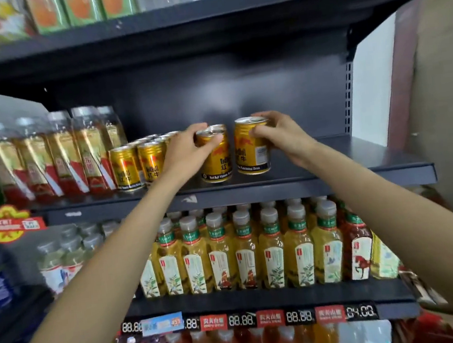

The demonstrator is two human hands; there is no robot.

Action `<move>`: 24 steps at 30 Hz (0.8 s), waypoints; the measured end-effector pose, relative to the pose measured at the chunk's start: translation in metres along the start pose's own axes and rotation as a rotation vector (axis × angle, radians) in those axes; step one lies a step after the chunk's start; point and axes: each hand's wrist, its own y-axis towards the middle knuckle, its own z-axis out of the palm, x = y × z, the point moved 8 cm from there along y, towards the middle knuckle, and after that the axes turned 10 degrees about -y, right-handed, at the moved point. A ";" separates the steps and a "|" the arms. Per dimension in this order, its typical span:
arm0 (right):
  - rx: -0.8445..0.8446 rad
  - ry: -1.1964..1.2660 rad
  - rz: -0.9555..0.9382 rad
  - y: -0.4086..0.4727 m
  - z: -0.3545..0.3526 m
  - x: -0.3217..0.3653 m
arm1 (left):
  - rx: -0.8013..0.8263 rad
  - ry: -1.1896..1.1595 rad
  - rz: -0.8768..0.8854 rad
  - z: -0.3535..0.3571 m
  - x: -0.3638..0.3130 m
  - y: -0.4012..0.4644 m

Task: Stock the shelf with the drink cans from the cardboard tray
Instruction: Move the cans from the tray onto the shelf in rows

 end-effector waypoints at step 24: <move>0.297 -0.363 0.042 0.120 0.026 -0.053 | 0.181 0.674 0.188 0.055 0.057 0.079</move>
